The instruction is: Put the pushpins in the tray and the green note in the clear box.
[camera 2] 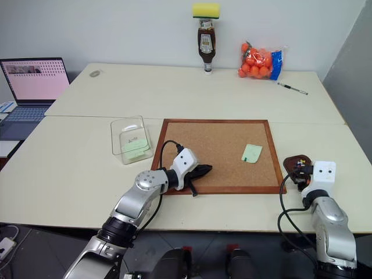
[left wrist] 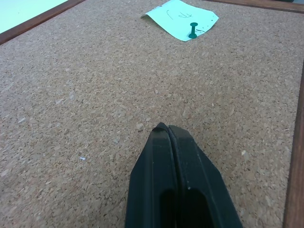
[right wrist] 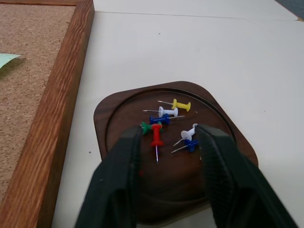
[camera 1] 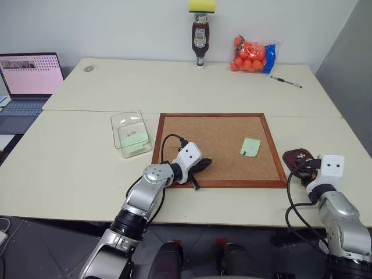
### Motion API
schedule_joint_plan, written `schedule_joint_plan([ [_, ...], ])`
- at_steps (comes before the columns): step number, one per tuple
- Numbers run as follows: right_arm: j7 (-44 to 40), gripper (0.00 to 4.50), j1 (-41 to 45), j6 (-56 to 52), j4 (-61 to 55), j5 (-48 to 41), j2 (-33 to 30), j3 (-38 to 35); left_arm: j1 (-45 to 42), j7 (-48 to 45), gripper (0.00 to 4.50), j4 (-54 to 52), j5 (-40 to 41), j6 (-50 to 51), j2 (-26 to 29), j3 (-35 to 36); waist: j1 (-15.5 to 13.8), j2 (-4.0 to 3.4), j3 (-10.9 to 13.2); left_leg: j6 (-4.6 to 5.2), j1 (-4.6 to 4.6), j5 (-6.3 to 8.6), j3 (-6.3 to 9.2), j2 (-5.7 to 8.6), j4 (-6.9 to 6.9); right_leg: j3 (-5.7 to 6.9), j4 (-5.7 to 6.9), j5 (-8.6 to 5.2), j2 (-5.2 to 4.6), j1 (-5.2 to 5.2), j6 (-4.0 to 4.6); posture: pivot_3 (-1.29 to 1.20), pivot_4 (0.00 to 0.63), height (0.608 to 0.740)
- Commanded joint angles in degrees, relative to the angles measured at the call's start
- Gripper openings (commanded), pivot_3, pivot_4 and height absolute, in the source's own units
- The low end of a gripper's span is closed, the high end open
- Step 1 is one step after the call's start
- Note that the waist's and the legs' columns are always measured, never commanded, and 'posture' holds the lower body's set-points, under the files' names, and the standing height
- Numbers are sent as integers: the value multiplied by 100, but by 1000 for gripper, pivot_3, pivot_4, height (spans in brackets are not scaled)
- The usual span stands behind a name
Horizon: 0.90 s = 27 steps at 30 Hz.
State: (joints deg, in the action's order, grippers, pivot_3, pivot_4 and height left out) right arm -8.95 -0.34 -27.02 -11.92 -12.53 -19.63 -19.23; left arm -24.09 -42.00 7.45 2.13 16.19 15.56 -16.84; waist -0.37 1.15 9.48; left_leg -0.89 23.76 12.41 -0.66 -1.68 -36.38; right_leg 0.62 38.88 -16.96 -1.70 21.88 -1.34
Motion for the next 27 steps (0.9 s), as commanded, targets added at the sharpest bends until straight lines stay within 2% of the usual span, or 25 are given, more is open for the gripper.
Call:
schedule_joint_plan([
  [1, 4, 3058, 12, 29, -232, -70, -53, -159, 110, -88, 0, 67, -78, 95, -30, -225, 0, 0, 0, 0, 0, 0, 0, 0, 0, 0, 0, 0, 0, 0, 0, 0, 150, 740],
  [2, -11, 3232, -7, 55, -299, -111, -38, -180, 104, -90, 0, 75, -79, 89, -30, -226, 0, 0, 0, 0, 0, 0, 0, 0, 0, 0, 0, 0, 0, 0, 0, 0, 150, 740],
  [8, -269, 3232, -101, 301, -859, -439, 45, -167, 84, -101, 0, 106, -82, 63, -17, -214, -1, -1, 0, 0, 0, 0, 0, 0, 0, 0, 0, 0, 0, 0, 0, 0, 150, 740],
  [14, -876, 3232, -30, 266, -1244, -442, 3, 803, 59, -113, 0, 127, -77, 50, -6, -207, 8, -1, -1, 0, -1, 0, 3, -2, 0, 1, 0, 0, 2, 0, 0, 0, 150, 740],
  [17, -915, 3232, 260, 327, -987, -253, 65, 1256, 34, -107, 0, 147, -76, 44, -8, -188, 6, -1, 0, 0, 0, 0, 3, -1, 0, 2, 0, 0, 2, 0, 0, 0, 150, 740],
  [27, -1171, 3232, 958, 647, 117, 46, 160, 1883, 29, -97, 0, 141, -91, 48, 0, -171, -12, 0, 0, 0, 2, 0, 3, 0, -1, 3, -2, 0, 1, 1, 0, 0, 150, 740],
])
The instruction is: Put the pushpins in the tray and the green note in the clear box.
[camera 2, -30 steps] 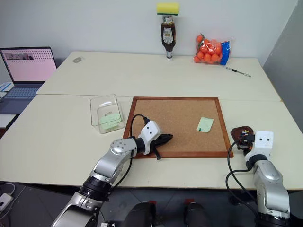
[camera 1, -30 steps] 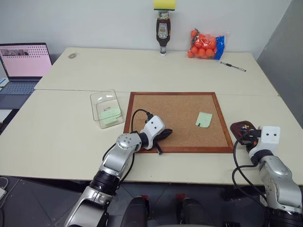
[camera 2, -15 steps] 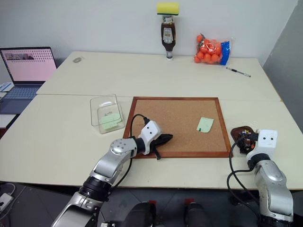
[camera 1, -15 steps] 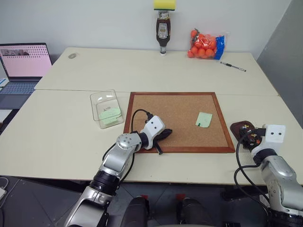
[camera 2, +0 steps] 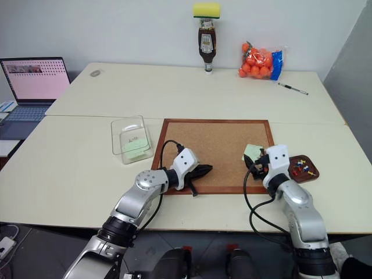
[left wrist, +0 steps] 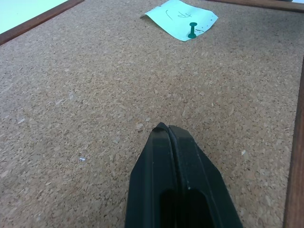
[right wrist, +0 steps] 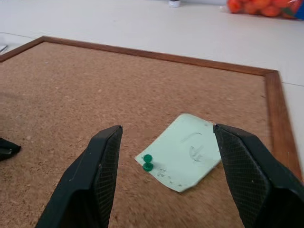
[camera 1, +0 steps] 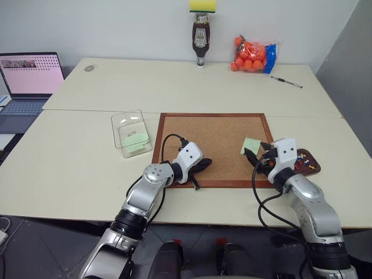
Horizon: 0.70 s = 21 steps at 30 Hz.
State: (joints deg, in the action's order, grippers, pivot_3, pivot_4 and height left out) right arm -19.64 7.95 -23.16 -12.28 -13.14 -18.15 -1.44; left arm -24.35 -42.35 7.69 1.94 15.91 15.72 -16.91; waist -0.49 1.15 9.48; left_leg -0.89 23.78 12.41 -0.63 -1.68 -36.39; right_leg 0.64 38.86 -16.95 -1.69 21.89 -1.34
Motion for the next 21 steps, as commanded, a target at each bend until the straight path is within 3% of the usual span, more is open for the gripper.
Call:
schedule_joint_plan([
  [1, -107, 3232, 148, 303, 234, 138, 30, 129, 54, -61, 0, 115, -73, 78, -17, -163, 1, 0, 0, 0, 0, 0, -1, 0, 0, -1, 0, 0, 0, 0, 0, 0, 150, 740],
  [3, -107, 3232, 202, 391, 411, 191, 62, 162, 56, -59, 0, 112, -74, 80, -17, -162, 2, 0, 0, 0, 0, 0, -2, 0, 0, -1, 0, 0, 0, 0, 0, 0, 150, 740],
  [6, -128, 2824, 279, 454, 591, 254, 80, 211, 57, -60, 0, 111, -74, 82, -17, -168, 4, 0, 0, 0, -1, 0, -1, -1, 0, -1, 1, 0, 0, 0, 0, 0, 150, 740],
  [19, -189, 207, 367, 582, 774, 352, 137, 268, 70, -46, 0, 68, -66, 128, -17, -159, 5, 0, 0, 0, -1, 0, -1, -1, 0, -1, 2, 1, 0, 0, 0, 0, 150, 740],
  [21, -188, 6, 375, 587, 754, 352, 163, 265, 69, -44, 0, 69, -65, 133, -17, -157, 6, 0, 0, 0, -2, 0, -1, -1, 0, -1, 2, 1, 0, 0, 0, 0, 150, 740],
])
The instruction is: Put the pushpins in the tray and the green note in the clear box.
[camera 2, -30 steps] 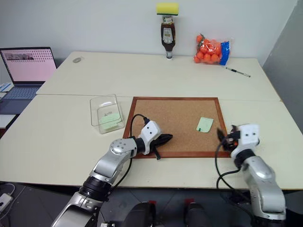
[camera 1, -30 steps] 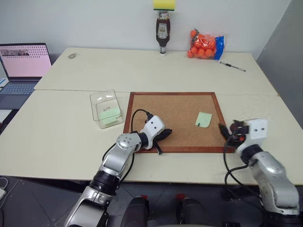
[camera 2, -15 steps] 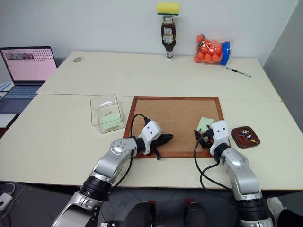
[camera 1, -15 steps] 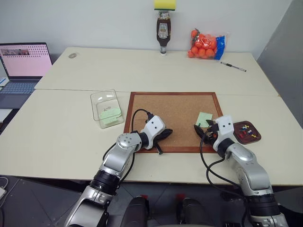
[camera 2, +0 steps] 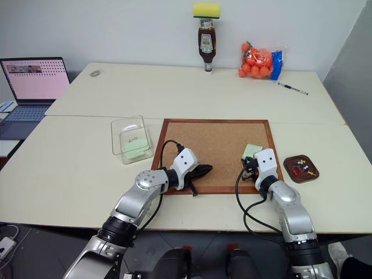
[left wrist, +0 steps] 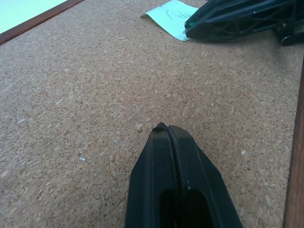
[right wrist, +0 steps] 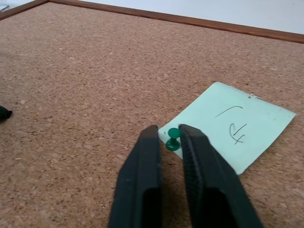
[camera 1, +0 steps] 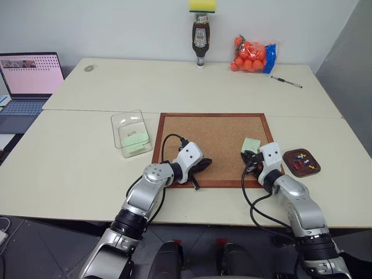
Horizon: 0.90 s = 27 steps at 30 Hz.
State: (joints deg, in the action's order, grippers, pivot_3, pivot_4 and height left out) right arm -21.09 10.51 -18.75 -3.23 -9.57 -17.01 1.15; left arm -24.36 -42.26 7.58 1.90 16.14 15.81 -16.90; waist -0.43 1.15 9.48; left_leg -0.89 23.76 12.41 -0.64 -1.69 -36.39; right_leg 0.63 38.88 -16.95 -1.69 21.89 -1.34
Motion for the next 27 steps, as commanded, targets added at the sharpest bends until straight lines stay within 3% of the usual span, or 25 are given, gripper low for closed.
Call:
schedule_joint_plan([
  [1, -41, 6, 125, 147, -162, -8, 61, 4, 69, -52, 0, 80, -59, 111, -27, -156, 0, 0, 0, 0, 0, 0, 1, 0, 0, 0, 0, 0, 0, 0, 0, 0, 150, 740],
  [27, -81, 6, 304, 54, -1343, 50, 141, 133, 56, 30, 0, 86, -49, 272, -67, -123, 10, 1, -1, 0, 0, 0, 1, 1, 0, 1, 0, 1, -1, -1, 1, 0, 150, 740],
])
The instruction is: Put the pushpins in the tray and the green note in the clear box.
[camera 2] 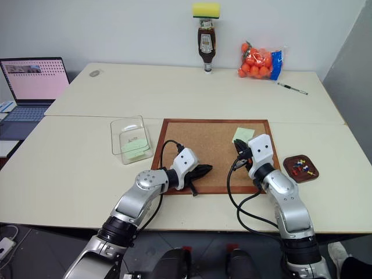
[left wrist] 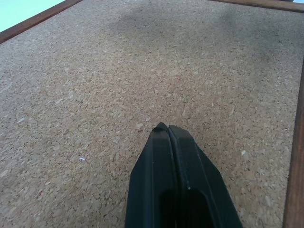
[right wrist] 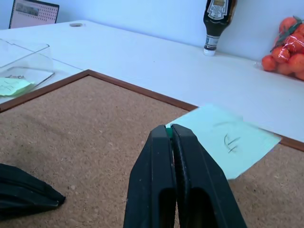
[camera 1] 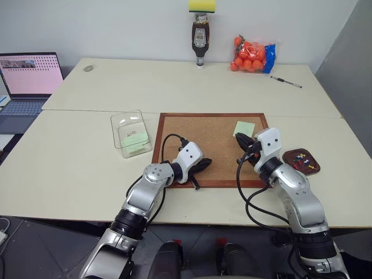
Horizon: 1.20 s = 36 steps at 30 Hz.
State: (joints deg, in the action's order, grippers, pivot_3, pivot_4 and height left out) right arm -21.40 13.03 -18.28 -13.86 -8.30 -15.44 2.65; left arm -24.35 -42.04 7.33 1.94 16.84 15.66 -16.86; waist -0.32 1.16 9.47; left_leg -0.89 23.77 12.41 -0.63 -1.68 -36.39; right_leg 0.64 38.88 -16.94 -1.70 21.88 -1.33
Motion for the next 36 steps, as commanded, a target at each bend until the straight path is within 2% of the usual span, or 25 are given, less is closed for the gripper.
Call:
schedule_joint_plan([
  [1, -56, 6, 38, 3, -293, -77, -16, -13, 54, 5, 0, 102, -26, 234, -61, -107, -3, 0, 0, 0, 0, 0, 1, 0, 0, 0, 0, 0, 0, 0, 0, 0, 150, 740],
  [10, -97, 6, 19, 10, -306, -63, -15, 32, 2, 23, 0, -7, 170, 432, -82, 81, 0, 0, 0, 0, -2, 0, 1, -1, 0, 1, 2, 0, 1, 0, 0, 0, 150, 740],
  [18, -139, 0, 0, 14, -347, -38, -43, 65, -265, -104, 1356, -501, 1192, 1582, -405, 655, 10, 2, 1, 1, -1, 0, 3, -3, 0, 1, 3, 0, 3, 2, -1, 0, 150, 740],
  [25, -165, 0, -37, 31, -378, -7, -77, 93, -581, 114, 2729, -490, 1648, 2231, -580, 1018, 45, 10, 7, 0, 10, 0, 0, -2, 1, -2, 2, -1, 6, 14, -1, 0, 150, 740],
  [33, -204, 0, -21, 68, -364, 33, -106, 124, -677, 286, 4330, -499, 1778, 2405, -635, 1116, 50, 11, 8, 0, 9, -1, 0, -4, 1, -2, 4, 0, 6, 15, 0, 0, 150, 740],
  [36, -221, 0, -16, 88, -356, 51, -107, 138, -686, 340, 4470, -436, 1495, 1988, -530, 965, 50, 11, 8, 0, 9, -1, -1, -3, 1, -4, 4, 0, 6, 15, 0, 0, 150, 740],
])
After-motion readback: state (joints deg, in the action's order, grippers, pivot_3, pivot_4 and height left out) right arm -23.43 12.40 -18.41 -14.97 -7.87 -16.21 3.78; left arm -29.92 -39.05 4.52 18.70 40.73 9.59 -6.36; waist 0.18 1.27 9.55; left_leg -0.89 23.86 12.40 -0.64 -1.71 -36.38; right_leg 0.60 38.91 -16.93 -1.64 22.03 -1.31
